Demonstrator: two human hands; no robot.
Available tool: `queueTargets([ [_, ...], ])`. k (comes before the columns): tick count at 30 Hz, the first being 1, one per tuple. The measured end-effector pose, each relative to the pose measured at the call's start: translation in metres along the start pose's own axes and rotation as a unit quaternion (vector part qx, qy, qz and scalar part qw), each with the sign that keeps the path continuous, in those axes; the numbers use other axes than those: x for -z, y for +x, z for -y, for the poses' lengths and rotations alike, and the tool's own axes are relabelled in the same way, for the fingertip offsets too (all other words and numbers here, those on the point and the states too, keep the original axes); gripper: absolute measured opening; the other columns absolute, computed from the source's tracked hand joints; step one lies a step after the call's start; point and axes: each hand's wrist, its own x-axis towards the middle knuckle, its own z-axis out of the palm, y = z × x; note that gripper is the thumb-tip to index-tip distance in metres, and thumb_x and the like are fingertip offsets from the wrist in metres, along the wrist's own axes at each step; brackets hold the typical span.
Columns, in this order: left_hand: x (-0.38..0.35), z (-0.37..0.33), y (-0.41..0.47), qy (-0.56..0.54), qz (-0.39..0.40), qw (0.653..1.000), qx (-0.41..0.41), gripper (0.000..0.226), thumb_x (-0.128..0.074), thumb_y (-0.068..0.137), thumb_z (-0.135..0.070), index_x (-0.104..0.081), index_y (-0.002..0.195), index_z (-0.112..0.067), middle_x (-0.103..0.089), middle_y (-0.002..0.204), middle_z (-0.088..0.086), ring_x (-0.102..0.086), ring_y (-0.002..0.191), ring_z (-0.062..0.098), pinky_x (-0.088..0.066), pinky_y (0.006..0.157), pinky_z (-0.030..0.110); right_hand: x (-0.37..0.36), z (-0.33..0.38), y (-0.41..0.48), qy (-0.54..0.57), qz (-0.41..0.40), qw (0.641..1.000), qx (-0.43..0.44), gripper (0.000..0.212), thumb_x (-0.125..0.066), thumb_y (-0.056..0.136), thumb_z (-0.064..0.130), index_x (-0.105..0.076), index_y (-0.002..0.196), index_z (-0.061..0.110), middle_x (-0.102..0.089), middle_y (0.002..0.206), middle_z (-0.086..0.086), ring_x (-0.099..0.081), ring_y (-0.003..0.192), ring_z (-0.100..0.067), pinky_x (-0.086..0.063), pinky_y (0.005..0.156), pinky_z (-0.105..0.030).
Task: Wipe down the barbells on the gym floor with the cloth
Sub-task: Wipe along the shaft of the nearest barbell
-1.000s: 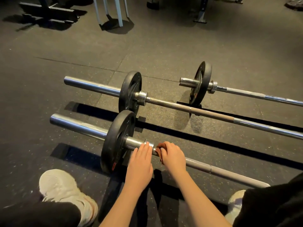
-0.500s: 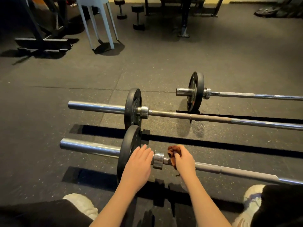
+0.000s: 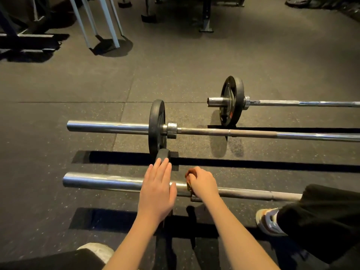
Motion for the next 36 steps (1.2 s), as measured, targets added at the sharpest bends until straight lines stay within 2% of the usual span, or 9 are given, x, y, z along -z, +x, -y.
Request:
queueTargets([
  [5, -0.002, 0.0, -0.005, -0.024, -0.007, 1.0, -0.001, 0.054, -0.041, 0.091, -0.028, -0.049, 0.137, -0.002, -0.045, 0.146, 0.012, -0.03, 0.141, 0.024, -0.015, 0.119, 0.036, -0.032, -0.016, -0.064, -0.017, -0.127, 0.988, 0.086, 0.039, -0.063, 0.084, 0.009, -0.06, 0.122, 0.015, -0.059, 0.128, -0.004, -0.045, 0.128, -0.025, -0.043, 0.107, -0.045],
  [8, -0.002, -0.001, -0.006, -0.027, -0.009, 1.0, -0.001, 0.054, -0.041, 0.091, -0.029, -0.049, 0.137, -0.002, -0.045, 0.145, 0.012, -0.03, 0.141, 0.024, -0.016, 0.118, 0.038, -0.041, -0.022, -0.072, -0.079, -0.171, 0.977, 0.094, 0.051, -0.071, 0.076, 0.008, -0.06, 0.125, 0.01, -0.059, 0.131, -0.01, -0.045, 0.131, -0.033, -0.043, 0.106, -0.051],
  [11, -0.001, 0.001, -0.001, -0.021, -0.003, 1.0, -0.004, 0.054, -0.04, 0.092, -0.029, -0.048, 0.138, -0.001, -0.045, 0.146, 0.013, -0.032, 0.14, 0.025, -0.018, 0.117, 0.04, -0.021, -0.005, -0.024, -0.065, -0.092, 0.992, 0.058, 0.025, -0.053, 0.091, 0.02, -0.064, 0.114, 0.019, -0.065, 0.112, -0.001, -0.054, 0.114, -0.024, -0.045, 0.098, -0.036],
  [14, -0.002, 0.004, 0.0, -0.033, 0.002, 0.999, -0.002, 0.054, -0.04, 0.093, -0.029, -0.047, 0.138, -0.001, -0.044, 0.146, 0.013, -0.031, 0.141, 0.025, -0.018, 0.118, 0.039, -0.01, 0.004, -0.004, -0.059, -0.025, 0.998, 0.028, 0.025, -0.044, 0.096, 0.027, -0.063, 0.111, 0.02, -0.065, 0.107, 0.0, -0.054, 0.107, -0.023, -0.045, 0.088, -0.036],
  [18, 0.0, 0.003, -0.007, -0.09, -0.011, 0.996, 0.008, 0.052, -0.038, 0.093, -0.027, -0.046, 0.139, -0.002, -0.043, 0.147, 0.011, -0.028, 0.142, 0.02, -0.014, 0.119, 0.035, -0.026, -0.011, -0.06, -0.074, -0.091, 0.988, 0.105, 0.036, -0.061, 0.089, 0.015, -0.059, 0.126, 0.016, -0.059, 0.129, -0.002, -0.045, 0.13, -0.027, -0.037, 0.112, -0.041],
  [24, 0.0, 0.004, -0.007, -0.186, -0.038, 0.976, 0.104, 0.056, -0.026, 0.095, -0.032, -0.035, 0.146, -0.008, -0.029, 0.151, -0.004, -0.018, 0.143, 0.009, -0.019, 0.119, 0.042, 0.005, 0.008, -0.013, -0.033, -0.049, 0.997, 0.048, 0.023, -0.045, 0.099, 0.024, -0.062, 0.113, 0.023, -0.066, 0.108, 0.0, -0.057, 0.105, -0.022, -0.043, 0.083, -0.032],
  [27, -0.002, 0.007, -0.012, -0.197, -0.026, 0.976, 0.086, 0.056, -0.026, 0.095, -0.03, -0.033, 0.147, -0.012, -0.023, 0.152, -0.009, -0.018, 0.144, 0.007, -0.019, 0.119, 0.041, 0.001, 0.016, -0.035, 0.037, -0.07, 0.993, 0.086, 0.026, -0.05, 0.097, 0.021, -0.061, 0.121, 0.023, -0.063, 0.115, 0.005, -0.055, 0.11, -0.013, -0.045, 0.094, -0.029],
  [31, -0.004, 0.011, -0.01, -0.199, -0.02, 0.976, 0.088, 0.055, -0.026, 0.094, -0.029, -0.028, 0.148, -0.017, -0.022, 0.153, -0.01, -0.014, 0.146, 0.004, -0.015, 0.12, 0.039, -0.034, 0.018, -0.064, -0.154, -0.094, 0.971, 0.156, 0.039, -0.066, 0.087, 0.027, -0.062, 0.124, 0.017, -0.062, 0.127, -0.001, -0.054, 0.125, -0.024, -0.037, 0.112, -0.044],
  [36, -0.005, 0.01, -0.011, -0.199, -0.019, 0.976, 0.081, 0.056, -0.027, 0.093, -0.027, -0.031, 0.148, -0.013, -0.024, 0.154, -0.006, -0.016, 0.146, 0.009, -0.015, 0.12, 0.039, -0.017, 0.051, 0.001, -0.246, 0.082, 0.961, 0.092, 0.035, -0.03, 0.102, 0.03, -0.057, 0.114, 0.012, -0.066, 0.111, -0.01, -0.06, 0.105, -0.03, -0.041, 0.086, -0.038],
])
